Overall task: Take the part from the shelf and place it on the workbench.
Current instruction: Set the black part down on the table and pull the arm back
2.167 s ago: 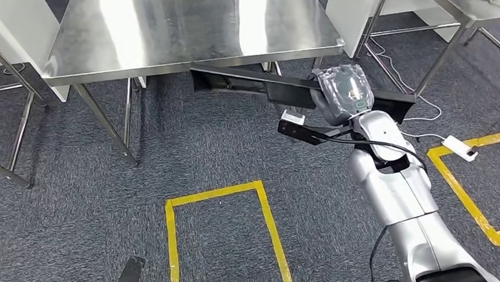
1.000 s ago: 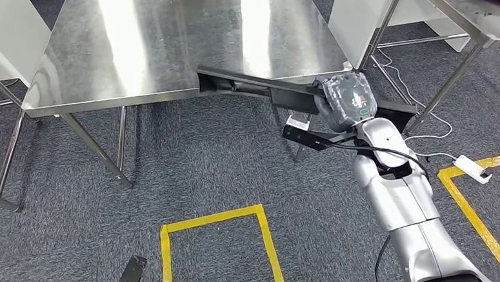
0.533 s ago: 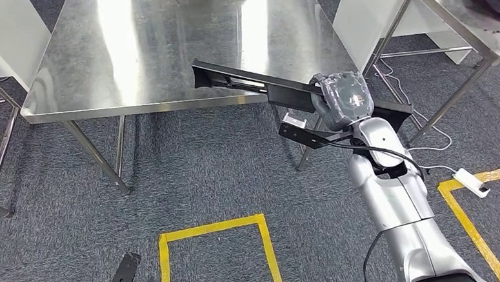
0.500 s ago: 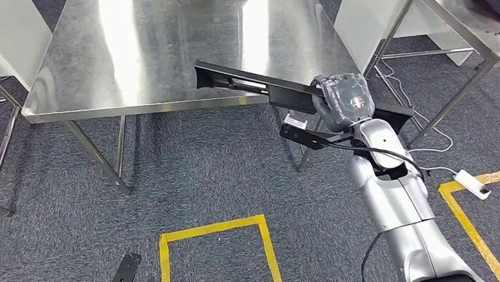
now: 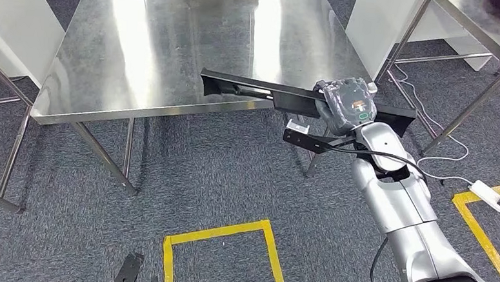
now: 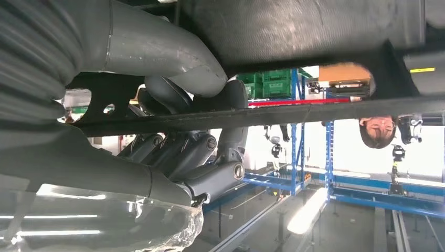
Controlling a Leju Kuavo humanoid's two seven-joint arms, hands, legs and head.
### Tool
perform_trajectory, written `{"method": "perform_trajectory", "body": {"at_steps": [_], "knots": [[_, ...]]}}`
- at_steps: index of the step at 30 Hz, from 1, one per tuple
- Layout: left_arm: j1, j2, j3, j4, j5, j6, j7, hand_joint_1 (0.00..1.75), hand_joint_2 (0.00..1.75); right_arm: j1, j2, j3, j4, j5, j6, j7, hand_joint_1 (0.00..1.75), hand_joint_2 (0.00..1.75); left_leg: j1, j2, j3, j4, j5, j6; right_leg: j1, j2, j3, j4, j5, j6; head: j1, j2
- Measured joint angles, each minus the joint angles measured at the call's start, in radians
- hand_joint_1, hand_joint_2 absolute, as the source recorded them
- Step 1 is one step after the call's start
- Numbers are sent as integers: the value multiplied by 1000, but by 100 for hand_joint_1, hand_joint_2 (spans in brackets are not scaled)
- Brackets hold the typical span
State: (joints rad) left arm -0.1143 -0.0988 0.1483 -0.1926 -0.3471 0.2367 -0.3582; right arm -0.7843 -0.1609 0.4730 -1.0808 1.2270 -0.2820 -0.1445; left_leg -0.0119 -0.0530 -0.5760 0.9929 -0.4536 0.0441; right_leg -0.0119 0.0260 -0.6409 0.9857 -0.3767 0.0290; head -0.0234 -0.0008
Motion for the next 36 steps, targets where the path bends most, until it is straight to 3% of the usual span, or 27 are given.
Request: {"method": "perform_trajectory", "body": {"at_steps": [2, 3, 4, 6, 7, 8, 10, 11, 13, 14, 15, 16, 18, 20, 21, 24, 29, 36], "knots": [[1, 1, 1, 0, 0, 0, 0, 0, 175, -4, 4, 0, 0, 3, 0, 0, 162, 175, 2, 7, -11, 30, -22, -11, -9, -9, 7, -5, -2, -10, -1, 0], [3, 2, 2, 0, 0, 0, 0, 0, 175, -6, 8, 1, 1, 6, 0, 1, 162, 175, 8, 16, -51, 107, -59, -22, -13, -18, 12, -8, -5, -17, -4, 0], [4, 2, 2, 0, 0, 0, 0, 0, 175, -7, 12, 3, 2, 8, 0, 1, 162, 175, 16, 32, -78, 143, -60, -33, -15, -30, 19, -8, -11, -21, -6, 0], [6, -1, 3, 0, 0, 0, 0, 0, 175, -11, 20, 5, 4, 12, 0, 1, 162, 175, 25, 69, -88, 118, -25, -39, -10, -60, 32, -4, -27, -12, -6, 0], [6, -1, 3, 0, 0, 0, 0, 0, 175, -13, 22, 6, 5, 12, 0, 1, 162, 175, 23, 78, -58, 42, 18, -33, -7, -74, 38, -4, -32, -1, -4, 0], [6, -2, 3, 0, 0, 0, 1, 0, 175, -15, 23, 6, 5, 13, 0, 1, 162, 175, 20, 80, -40, 6, 30, -21, -3, -81, 40, -3, -37, 10, -3, 0], [7, -3, 4, 0, 1, 2, 6, 0, 175, -16, 23, 6, 5, 16, 2, 2, 162, 175, 19, 65, -34, -1, 37, -3, -5, -72, 27, 28, -58, 16, -2, 0], [7, -4, 5, 0, 1, 4, 8, 0, 175, -16, 23, 6, 5, 18, 3, 2, 162, 175, 20, 58, -31, -4, 39, 4, -7, -60, 6, 75, -81, 14, -1, 0], [6, -6, 8, 0, 0, 6, 11, 0, 175, -14, 20, 6, 6, 24, 10, 4, 162, 175, 18, 41, -30, -3, 39, 12, -7, -40, -61, 219, -140, 5, 1, 0], [7, -7, 10, 0, -3, 5, 14, 0, 175, -11, 18, 6, 7, 28, 12, 7, 162, 175, 17, 30, -30, -3, 39, 13, -6, -36, -92, 281, -160, 6, 3, 0], [7, -8, 11, 0, -5, 5, 16, 0, 175, -8, 16, 6, 8, 32, 14, 10, 162, 175, 15, 18, -29, -3, 39, 14, -5, -32, -108, 309, -164, 9, 4, 0], [8, -9, 12, 0, -7, 5, 20, 0, 175, -7, 13, 6, 9, 37, 14, 12, 162, 175, 14, 6, -28, -2, 38, 13, -4, -29, -102, 291, -151, 15, 5, 0], [7, -9, 12, 0, -10, 3, 24, 0, 175, -7, 9, 6, 9, 44, 14, 14, 162, 175, 13, -14, -26, -1, 37, 12, -4, -20, -41, 157, -91, 24, 5, 0], [7, -10, 13, 0, -14, 2, 28, 0, 175, -10, 6, 6, 8, 46, 13, 15, 162, 175, 8, -28, -29, 7, 31, 7, -4, -11, 17, 37, -46, 21, 4, 0], [8, -10, 13, 0, -16, 2, 29, 0, 175, -10, 6, 6, 8, 46, 13, 14, 162, 175, 6, -32, -31, 11, 29, 9, -3, -10, 28, 13, -39, 16, 3, 0], [10, -10, 14, 0, -19, 2, 32, 0, 175, -9, 10, 6, 8, 48, 12, 14, 162, 175, 6, -32, -33, 12, 26, 15, -1, -10, 31, 7, -37, 11, 2, 0], [10, -10, 18, 0, -21, -10, 27, 0, 175, -9, 10, 7, 8, 46, 17, 7, 162, 175, 7, -21, -28, 6, 25, 13, 2, -1, 31, 7, -37, 9, 2, 0], [10, -10, 23, 0, -20, -19, 23, 0, 175, -9, 10, 13, 8, 47, 25, 3, 162, 175, 9, -19, -28, 5, 25, -2, 4, 0, 30, 8, -38, 1, 2, 0]]}}
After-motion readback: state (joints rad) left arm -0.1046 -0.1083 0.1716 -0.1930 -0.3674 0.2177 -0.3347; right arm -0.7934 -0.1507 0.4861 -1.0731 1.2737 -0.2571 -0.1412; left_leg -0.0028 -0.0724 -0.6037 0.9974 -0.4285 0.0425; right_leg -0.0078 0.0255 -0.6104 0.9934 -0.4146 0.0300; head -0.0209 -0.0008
